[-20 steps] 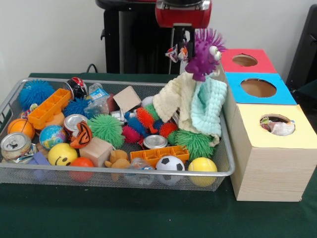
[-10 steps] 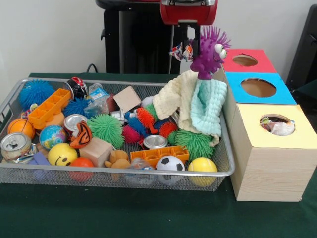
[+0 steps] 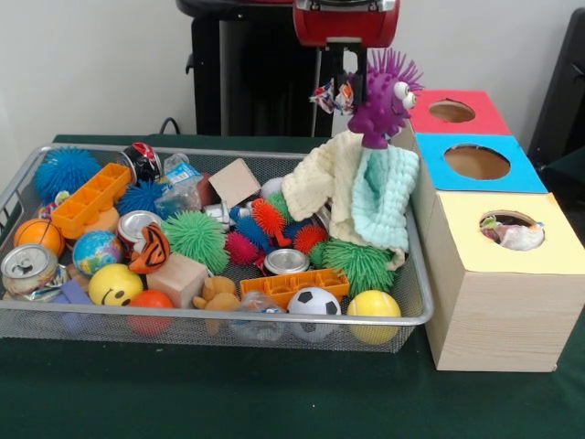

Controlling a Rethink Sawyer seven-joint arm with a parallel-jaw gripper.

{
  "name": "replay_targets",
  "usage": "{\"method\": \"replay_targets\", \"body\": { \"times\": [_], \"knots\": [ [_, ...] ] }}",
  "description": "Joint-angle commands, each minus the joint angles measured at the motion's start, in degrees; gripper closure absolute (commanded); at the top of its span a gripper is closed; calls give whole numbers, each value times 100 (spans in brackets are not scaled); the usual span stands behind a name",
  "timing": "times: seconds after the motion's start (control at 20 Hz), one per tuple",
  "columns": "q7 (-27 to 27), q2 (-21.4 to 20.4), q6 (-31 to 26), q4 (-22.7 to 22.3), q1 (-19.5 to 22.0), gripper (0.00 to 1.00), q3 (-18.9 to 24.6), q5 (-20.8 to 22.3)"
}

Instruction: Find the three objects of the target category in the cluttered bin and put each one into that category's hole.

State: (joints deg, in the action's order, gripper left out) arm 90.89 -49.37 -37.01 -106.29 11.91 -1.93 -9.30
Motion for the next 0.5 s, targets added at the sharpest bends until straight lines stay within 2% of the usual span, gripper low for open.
{"method": "replay_targets", "body": {
  "times": [0.05,0.35,0.4,0.5],
  "knots": [
    [816,-93,-981,597,63,100,-181,287],
    [839,-57,-1250,728,104,100,-148,276],
    [833,-59,-1264,708,101,0,-161,270],
    [831,-7,-1175,752,119,0,-130,242]
  ]
}}
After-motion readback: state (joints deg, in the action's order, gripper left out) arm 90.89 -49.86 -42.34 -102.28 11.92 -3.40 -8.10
